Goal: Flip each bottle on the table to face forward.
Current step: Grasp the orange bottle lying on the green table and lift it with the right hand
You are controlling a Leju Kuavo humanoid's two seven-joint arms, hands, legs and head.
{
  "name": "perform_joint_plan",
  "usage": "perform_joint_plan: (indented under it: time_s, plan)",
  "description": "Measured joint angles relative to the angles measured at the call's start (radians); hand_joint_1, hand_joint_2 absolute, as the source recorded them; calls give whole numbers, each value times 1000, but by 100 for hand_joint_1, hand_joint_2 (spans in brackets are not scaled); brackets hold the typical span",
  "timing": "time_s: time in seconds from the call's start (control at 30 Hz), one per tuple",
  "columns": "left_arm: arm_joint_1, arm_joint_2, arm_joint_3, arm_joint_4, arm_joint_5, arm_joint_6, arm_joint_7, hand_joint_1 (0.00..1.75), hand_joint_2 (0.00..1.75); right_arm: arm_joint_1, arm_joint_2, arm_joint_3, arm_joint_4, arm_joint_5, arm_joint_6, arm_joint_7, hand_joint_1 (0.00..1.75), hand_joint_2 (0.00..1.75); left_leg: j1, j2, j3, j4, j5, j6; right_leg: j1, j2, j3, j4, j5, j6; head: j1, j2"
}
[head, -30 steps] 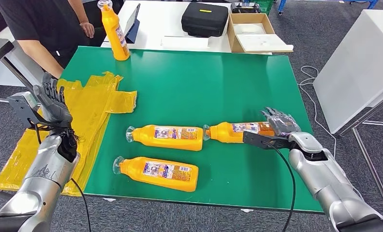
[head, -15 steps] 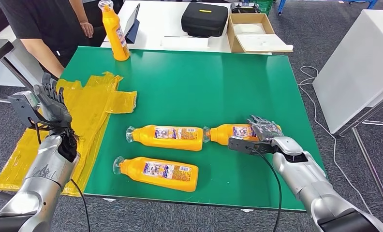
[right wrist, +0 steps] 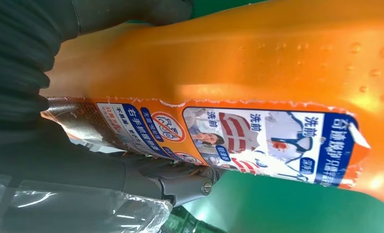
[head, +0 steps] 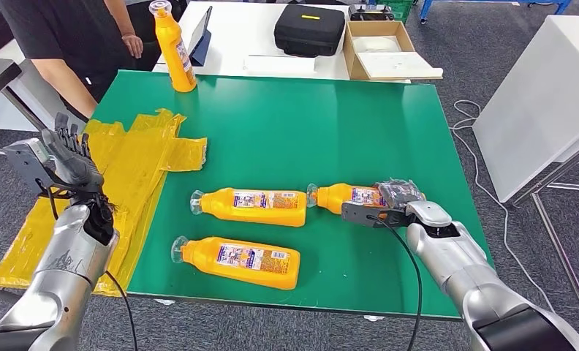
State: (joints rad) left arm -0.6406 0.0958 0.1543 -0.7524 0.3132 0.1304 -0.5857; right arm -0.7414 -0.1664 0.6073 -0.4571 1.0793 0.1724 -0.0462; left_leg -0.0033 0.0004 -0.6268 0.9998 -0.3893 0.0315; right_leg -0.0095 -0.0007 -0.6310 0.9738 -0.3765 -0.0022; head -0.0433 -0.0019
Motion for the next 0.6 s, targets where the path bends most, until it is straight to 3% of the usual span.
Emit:
perform_joint_plan:
  time_s: [0.4, 0.5, 0.6]
  plan:
    - [14, 0, 10, -18, -1, -5, 7, 0, 0, -17, 11, 0, 17, 2, -4, 3, 175, 175, 0, 0, 0, 0, 0, 0, 0, 0, 0, 0, 0, 0, 0, 0]
    - [18, 1, 10, -18, -4, -31, 24, 0, 0, -33, 3, -6, 10, -2, -15, -21, 175, 175, 0, 0, -1, 0, 1, 0, 0, 0, 0, 0, 1, 0, 0, 0]
    - [23, 2, 12, -18, -15, -56, 29, 0, 0, -67, -29, -23, -52, -8, 32, -38, 175, 175, 0, -1, -1, 0, 2, 1, 0, 0, -1, 0, 1, 1, 0, 0]
